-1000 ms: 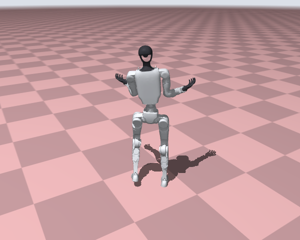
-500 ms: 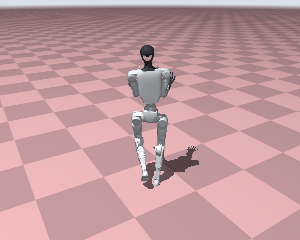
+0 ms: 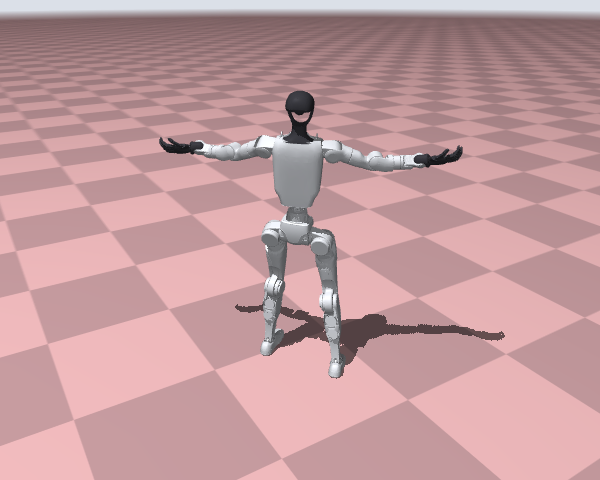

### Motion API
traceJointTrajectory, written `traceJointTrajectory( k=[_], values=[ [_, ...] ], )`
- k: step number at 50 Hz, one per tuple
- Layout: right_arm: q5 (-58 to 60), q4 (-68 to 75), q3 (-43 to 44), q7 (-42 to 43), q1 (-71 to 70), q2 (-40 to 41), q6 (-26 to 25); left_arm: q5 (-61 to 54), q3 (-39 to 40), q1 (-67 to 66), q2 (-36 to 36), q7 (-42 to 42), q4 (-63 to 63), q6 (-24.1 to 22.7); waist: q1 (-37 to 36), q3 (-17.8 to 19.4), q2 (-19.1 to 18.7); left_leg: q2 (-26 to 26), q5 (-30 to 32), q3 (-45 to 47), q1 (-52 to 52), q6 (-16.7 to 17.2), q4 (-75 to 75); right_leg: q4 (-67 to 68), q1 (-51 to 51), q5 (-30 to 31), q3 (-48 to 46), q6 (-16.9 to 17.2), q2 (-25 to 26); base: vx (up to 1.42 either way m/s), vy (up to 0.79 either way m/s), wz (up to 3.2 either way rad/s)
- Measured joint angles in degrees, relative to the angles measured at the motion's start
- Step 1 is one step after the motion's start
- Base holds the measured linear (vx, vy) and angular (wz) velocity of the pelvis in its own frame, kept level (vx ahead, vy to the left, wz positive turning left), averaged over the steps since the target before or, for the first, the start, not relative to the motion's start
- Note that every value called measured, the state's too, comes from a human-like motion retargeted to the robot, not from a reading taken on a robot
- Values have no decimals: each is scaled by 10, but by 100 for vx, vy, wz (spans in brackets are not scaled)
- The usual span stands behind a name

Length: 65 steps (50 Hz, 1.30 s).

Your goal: Dance

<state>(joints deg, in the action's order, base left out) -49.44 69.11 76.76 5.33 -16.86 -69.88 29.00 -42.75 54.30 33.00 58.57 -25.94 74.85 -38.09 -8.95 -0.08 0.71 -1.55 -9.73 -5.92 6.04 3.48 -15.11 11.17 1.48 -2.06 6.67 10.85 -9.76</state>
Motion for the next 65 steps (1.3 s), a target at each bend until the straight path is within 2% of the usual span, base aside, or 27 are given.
traceJointTrajectory(
  k=[2,4,6,8,12,15,17,20,22,25,27,28,30,33,36,40,45,47,50,52,53,55,58,60,62,63,65],
  values=[
    [-45,-129,-106,109,-40,97,54,-10,10,-4,-110,-37,-136,-12,4,8,-11,-16,-5,-8,0,-14,-12,71,-33,14,26,-15,-4,21,34,-32],
    [-72,-239,-173,114,-63,190,72,-31,-4,-19,-208,-18,-259,34,-4,26,-29,-24,-7,-4,-15,-26,-10,170,-75,54,41,-45,1,21,33,-74],
    [-85,-331,-222,66,-79,295,40,-46,-17,-55,-292,-14,-371,124,-2,37,-39,-26,-6,8,-24,-27,-9,286,-135,109,70,-99,16,20,18,-72],
    [-96,-418,-290,6,-84,431,-25,-24,-25,-108,-385,-31,-480,189,38,33,-38,-22,-2,16,-11,-24,-15,391,-202,149,114,-137,72,24,10,6],
    [-121,-519,-455,-67,-26,664,-97,1,-140,-207,-571,-74,-600,217,118,18,-23,-50,8,5,24,-45,-28,437,-263,129,137,-58,175,13,6,68],
    [-117,-515,-559,-121,34,796,-141,10,-222,-230,-703,-34,-580,256,120,19,-9,-74,18,5,23,-67,-18,365,-276,144,119,-60,203,11,3,24],
    [-76,-456,-646,-175,77,886,-187,32,-277,-241,-788,7,-499,289,112,27,9,-99,29,15,14,-85,-10,245,-258,177,115,-55,210,17,-5,26],
    [-13,-315,-747,-251,115,986,-242,78,-368,-248,-835,56,-317,330,126,31,33,-147,42,7,-4,-103,2,96,-224,261,114,-57,202,18,4,56],
    [19,-182,-781,-327,119,1016,-286,85,-447,-237,-822,131,-186,377,132,37,50,-171,46,8,-25,-113,11,63,-209,321,65,-94,178,16,24,23],
    [62,-16,-782,-417,67,999,-367,111,-535,-194,-777,351,-24,456,119,16,61,-170,46,26,-20,-113,14,29,-183,305,-48,-160,150,19,19,-44],
    [45,15,-759,-443,36,980,-375,112,-566,-177,-762,461,11,494,98,21,58,-167,45,31,-27,-115,10,43,-179,316,-16,-137,167,28,-21,-46],
    [17,10,-740,-458,24,973,-374,111,-566,-183,-762,513,7,507,90,37,61,-174,44,27,-40,-117,6,72,-186,319,15,-105,170,5,-34,-26],
    [-33,-46,-700,-492,5,963,-373,94,-524,-196,-761,554,-29,485,77,53,61,-171,44,30,-30,-118,6,70,-198,317,60,-38,176,-31,-26,-32],
    [-71,-203,-646,-536,11,986,-384,3,-422,-213,-775,517,-160,415,93,74,39,-135,31,38,-12,-101,-12,167,-229,200,90,-22,193,-29,-14,-33],
    [-143,-387,-622,-530,41,947,-388,-100,-330,-243,-783,464,-373,364,126,75,31,-103,15,44,1,-83,-31,318,-259,144,45,-58,160,-3,-2,-26],
    [-253,-601,-527,-414,109,757,-326,-168,-237,-285,-733,390,-632,312,110,17,7,-62,1,52,24,-69,-26,435,-270,95,39,-81,127,26,-4,-71],
    [-219,-575,-258,-249,97,506,-226,-234,-153,-308,-523,240,-773,238,51,-3,-30,-24,13,58,-5,-58,24,348,-190,73,17,-86,59,-7,-8,-47],
    [-198,-464,-183,-203,73,399,-180,-221,-77,-269,-414,209,-711,229,43,-6,-28,-12,25,71,-25,-51,53,265,-145,75,-10,-85,25,-13,-21,-13],
    [-184,-224,-99,-182,26,218,-154,-166,8,-195,-215,211,-486,224,38,4,-25,7,40,101,-76,-37,94,128,-57,87,-58,-64,-8,4,-21,-24],
    [-201,-57,-59,-226,27,86,-148,-152,48,-171,-64,261,-285,237,22,1,-14,7,40,130,-101,-31,112,58,-14,94,-76,-7,-14,4,-20,-79],
    [-208,17,-39,-243,31,28,-158,-150,66,-168,10,301,-182,250,14,-3,-12,12,36,139,-106,-29,116,42,-2,66,-84,2,-9,-12,-24,-88],
    [-190,110,9,-271,30,-32,-148,-142,93,-162,102,325,-53,270,2,-16,-13,28,26,141,-104,-23,109,21,7,18,-131,-12,-1,-14,-25,-71],
    [-183,145,45,-181,18,-30,-68,-86,148,-122,97,217,-66,149,-10,-11,3,49,9,125,-93,-16,65,26,3,8,-102,-4,20,-24,-37,-43],
    [-235,126,8,-76,5,-19,-8,-73,108,-93,62,93,-139,33,-11,0,12,64,0,104,-74,-20,7,39,-8,6,-67,1,28,-35,-36,-12],
    [-260,54,-46,-35,-15,26,72,-40,40,-81,9,12,-244,-37,-23,2,30,73,6,99,-31,-33,-76,36,-11,-8,-76,-15,26,-39,-29,-23],
    [-254,1,-72,-29,-30,63,90,-27,11,-77,-22,-2,-310,-32,-24,3,42,79,12,97,-6,-40,-124,35,-10,-14,-77,-23,27,-34,-32,6],
    [-223,-116,-111,-65,-46,153,48,-34,-35,-89,-89,58,-466,36,-6,23,61,93,36,73,49,-75,-243,43,0,-27,-84,-34,28,-32,-40,61]
  ],
)
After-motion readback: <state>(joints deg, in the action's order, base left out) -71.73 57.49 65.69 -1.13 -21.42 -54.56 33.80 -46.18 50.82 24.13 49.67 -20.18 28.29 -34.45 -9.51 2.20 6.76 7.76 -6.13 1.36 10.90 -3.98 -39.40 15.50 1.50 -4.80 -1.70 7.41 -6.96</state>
